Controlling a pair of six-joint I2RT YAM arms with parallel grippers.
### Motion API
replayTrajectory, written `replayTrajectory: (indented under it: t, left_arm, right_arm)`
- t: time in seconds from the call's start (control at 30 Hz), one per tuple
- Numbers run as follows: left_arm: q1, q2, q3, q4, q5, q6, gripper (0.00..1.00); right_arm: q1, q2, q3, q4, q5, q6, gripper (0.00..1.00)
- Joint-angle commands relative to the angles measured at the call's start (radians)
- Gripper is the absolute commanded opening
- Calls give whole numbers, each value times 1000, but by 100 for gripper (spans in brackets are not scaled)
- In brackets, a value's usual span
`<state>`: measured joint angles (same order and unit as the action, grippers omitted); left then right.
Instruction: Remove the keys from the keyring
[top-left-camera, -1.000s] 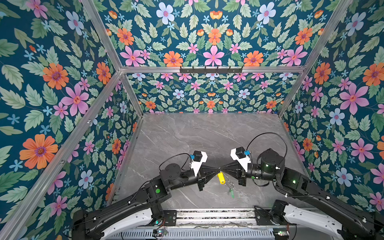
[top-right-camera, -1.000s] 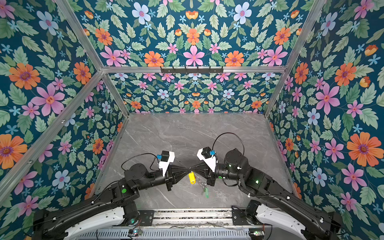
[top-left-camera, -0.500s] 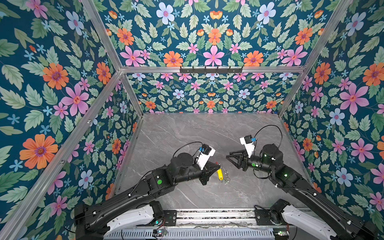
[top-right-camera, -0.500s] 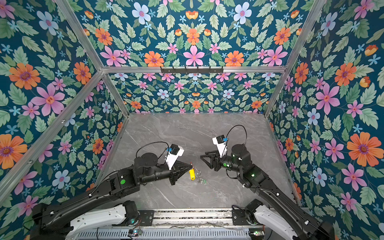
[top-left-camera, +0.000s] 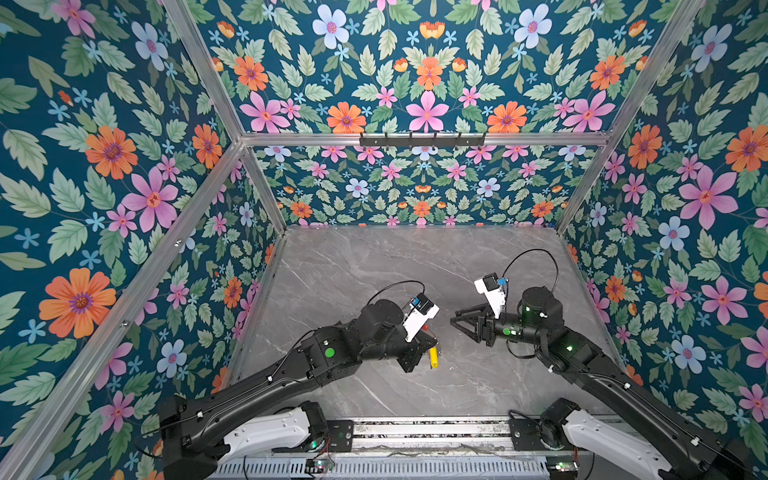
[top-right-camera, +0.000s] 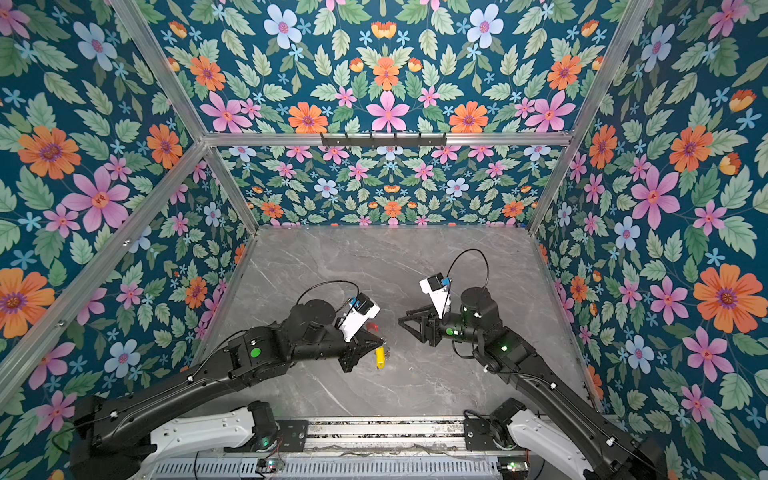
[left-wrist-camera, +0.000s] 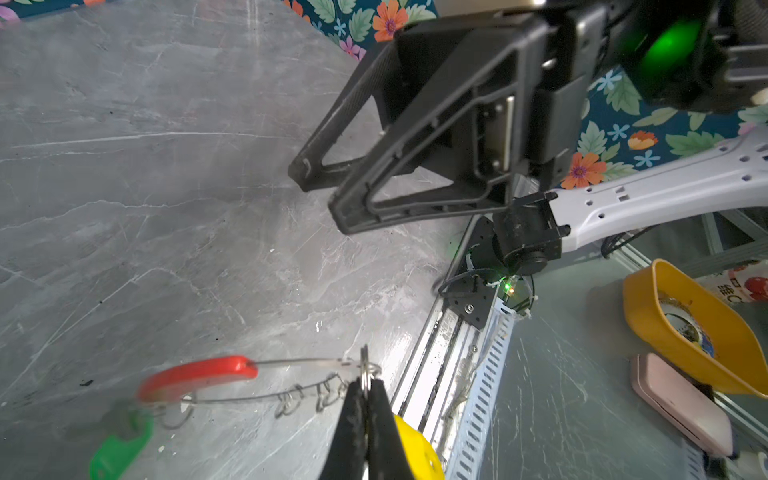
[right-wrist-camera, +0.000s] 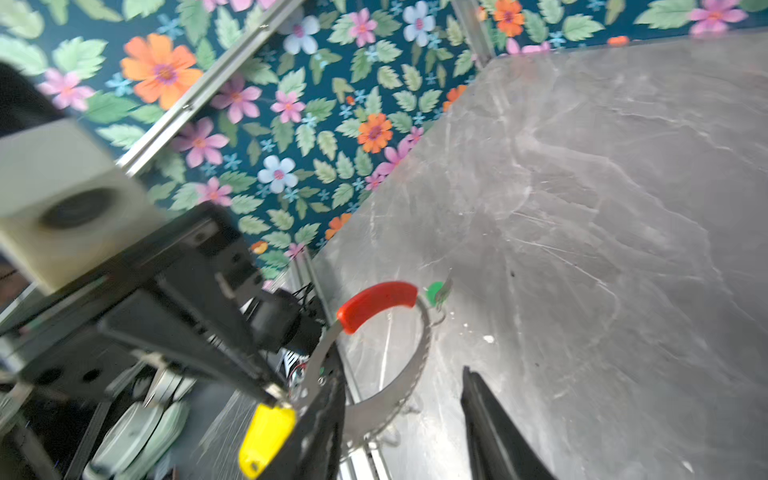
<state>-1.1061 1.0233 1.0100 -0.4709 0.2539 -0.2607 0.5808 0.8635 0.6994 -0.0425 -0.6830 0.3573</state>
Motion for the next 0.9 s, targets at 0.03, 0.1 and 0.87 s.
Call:
replayTrajectory:
  t: [0.03, 0.1, 0.87]
  left_arm:
    - [0, 6, 16, -20, 69, 53, 0]
    - [0, 2, 17, -20, 82, 59, 0]
    - [0, -29, -4, 13, 118, 55, 0]
  right_arm:
    - [1, 3, -1, 67, -214, -85, 46]
    - [0, 14, 3, 62, -254, -94, 46]
    - [102, 97, 29, 31, -343, -149, 22]
